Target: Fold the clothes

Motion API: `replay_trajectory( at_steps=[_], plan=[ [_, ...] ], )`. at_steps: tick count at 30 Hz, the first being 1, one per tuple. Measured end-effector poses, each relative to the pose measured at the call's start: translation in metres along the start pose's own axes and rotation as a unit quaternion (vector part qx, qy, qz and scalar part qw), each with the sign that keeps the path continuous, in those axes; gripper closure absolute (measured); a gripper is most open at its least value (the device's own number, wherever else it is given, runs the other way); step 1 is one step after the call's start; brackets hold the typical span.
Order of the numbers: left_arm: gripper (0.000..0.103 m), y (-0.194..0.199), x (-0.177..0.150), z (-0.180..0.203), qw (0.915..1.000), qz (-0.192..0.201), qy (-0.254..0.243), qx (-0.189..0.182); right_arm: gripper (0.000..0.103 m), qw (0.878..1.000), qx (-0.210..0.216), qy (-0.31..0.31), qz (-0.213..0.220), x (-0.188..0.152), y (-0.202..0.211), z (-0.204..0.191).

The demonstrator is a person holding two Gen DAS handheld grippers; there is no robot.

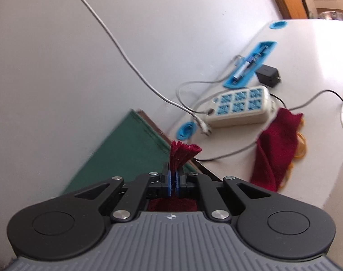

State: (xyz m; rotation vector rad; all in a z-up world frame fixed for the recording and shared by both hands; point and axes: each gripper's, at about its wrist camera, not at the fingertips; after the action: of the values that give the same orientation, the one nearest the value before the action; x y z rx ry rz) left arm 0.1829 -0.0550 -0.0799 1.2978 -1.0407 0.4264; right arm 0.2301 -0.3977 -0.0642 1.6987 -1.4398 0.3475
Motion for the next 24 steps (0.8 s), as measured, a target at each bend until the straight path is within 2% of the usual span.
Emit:
replay_trajectory(
  at_steps=[1,3,4,5,6,9,14,17,18,19,21,22,24],
  plan=[
    [0.009,0.000,0.001,0.000,1.0000,0.002,0.004,0.003,0.099,1.000,-0.001,-0.005,-0.001,-0.001,-0.001,0.003],
    [0.020,0.001,0.002,0.001,0.9999,0.004,0.013,0.010,0.099,1.000,0.003,-0.015,0.006,-0.002,0.003,0.005],
    [0.021,0.002,0.005,0.001,0.9997,0.005,0.020,0.011,0.099,1.000,0.007,-0.019,0.012,-0.001,0.006,0.004],
    [0.020,0.003,0.006,0.002,0.9995,0.007,0.028,0.010,0.099,1.000,0.012,-0.022,0.019,0.000,0.009,0.003],
    [0.013,0.004,0.007,0.004,0.9994,0.008,0.032,0.009,0.099,0.999,0.017,-0.020,0.028,0.002,0.013,0.001],
    [0.010,0.003,0.006,0.017,0.9996,0.013,0.025,0.007,0.098,0.999,0.018,-0.009,0.046,0.006,0.015,-0.006],
    [0.008,0.018,0.002,0.034,0.9996,0.021,-0.016,0.006,0.098,0.999,-0.020,0.032,0.018,-0.001,-0.001,-0.005],
    [0.004,0.047,-0.005,0.032,0.9993,0.026,-0.024,0.014,0.090,0.998,-0.059,0.026,0.002,-0.003,-0.005,0.006],
    [0.004,0.059,-0.008,0.031,0.9991,0.027,-0.026,0.018,0.084,0.997,-0.077,0.018,0.003,-0.002,-0.004,0.012],
    [0.004,0.070,-0.012,0.030,0.9990,0.029,-0.028,0.022,0.078,0.996,-0.088,0.013,0.013,0.000,0.003,0.015],
    [0.004,0.092,-0.018,0.028,0.9986,0.031,-0.031,0.030,0.077,0.993,-0.111,0.003,0.034,0.004,0.015,0.022],
    [0.004,0.104,-0.022,0.026,0.9985,0.031,-0.031,0.034,0.077,0.993,-0.112,0.002,0.042,0.006,0.022,0.023],
    [0.003,0.130,-0.034,0.018,0.9988,0.014,-0.011,0.045,0.078,0.998,-0.050,0.025,0.040,0.005,0.038,0.006]
  ],
)
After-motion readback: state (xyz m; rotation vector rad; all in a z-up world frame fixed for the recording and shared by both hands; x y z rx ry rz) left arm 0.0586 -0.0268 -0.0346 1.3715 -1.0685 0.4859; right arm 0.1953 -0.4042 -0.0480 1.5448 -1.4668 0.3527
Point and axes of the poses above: each gripper's, at about its wrist camera, not at the fingertips, and y roughly against the way its jaws point, z to its right, x to its top, and after that the axes turned 9 degrees about z, right-handed
